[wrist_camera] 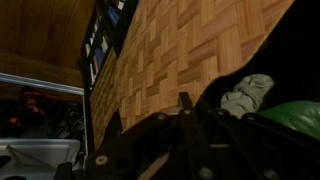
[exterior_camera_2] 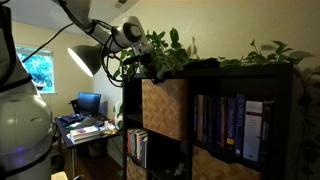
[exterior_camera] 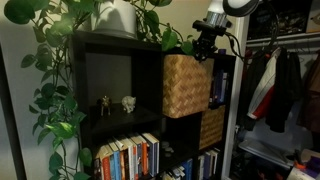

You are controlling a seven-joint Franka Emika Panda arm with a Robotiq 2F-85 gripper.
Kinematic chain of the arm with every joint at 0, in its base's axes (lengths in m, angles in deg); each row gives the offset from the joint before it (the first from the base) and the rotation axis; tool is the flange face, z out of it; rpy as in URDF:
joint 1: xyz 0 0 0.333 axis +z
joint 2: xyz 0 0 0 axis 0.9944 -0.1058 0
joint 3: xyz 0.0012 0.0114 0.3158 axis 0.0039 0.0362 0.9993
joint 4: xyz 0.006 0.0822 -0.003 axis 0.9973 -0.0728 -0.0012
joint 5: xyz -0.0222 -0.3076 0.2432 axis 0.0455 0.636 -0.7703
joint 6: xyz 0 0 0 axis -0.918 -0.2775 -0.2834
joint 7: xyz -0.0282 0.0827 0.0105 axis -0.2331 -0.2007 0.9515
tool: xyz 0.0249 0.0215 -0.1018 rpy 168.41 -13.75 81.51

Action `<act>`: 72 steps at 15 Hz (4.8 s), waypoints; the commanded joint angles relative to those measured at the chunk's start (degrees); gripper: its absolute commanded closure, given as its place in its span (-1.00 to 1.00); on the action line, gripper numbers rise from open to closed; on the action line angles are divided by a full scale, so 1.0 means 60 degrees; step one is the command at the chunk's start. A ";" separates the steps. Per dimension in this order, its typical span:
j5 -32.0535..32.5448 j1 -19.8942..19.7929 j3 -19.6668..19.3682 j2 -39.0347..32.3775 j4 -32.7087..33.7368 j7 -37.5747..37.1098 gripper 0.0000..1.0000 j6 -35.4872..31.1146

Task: Pull out the topmost basket, pick up the black clothing from the top of the book shelf and put it inside the basket, push the basket backwards

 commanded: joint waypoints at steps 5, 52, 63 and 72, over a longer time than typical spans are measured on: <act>-0.0242 0.0342 0.0025 0.0661 -0.0361 0.0291 0.89 0.1395; -0.0369 -0.0667 -0.2092 -0.0861 0.2841 0.7964 -1.00 0.0342; 0.1014 -0.0877 -0.1948 -0.2700 0.3969 0.7717 -1.00 -0.0813; 0.2157 -0.0570 -0.2114 -0.3551 0.4605 0.7148 -0.50 -0.0967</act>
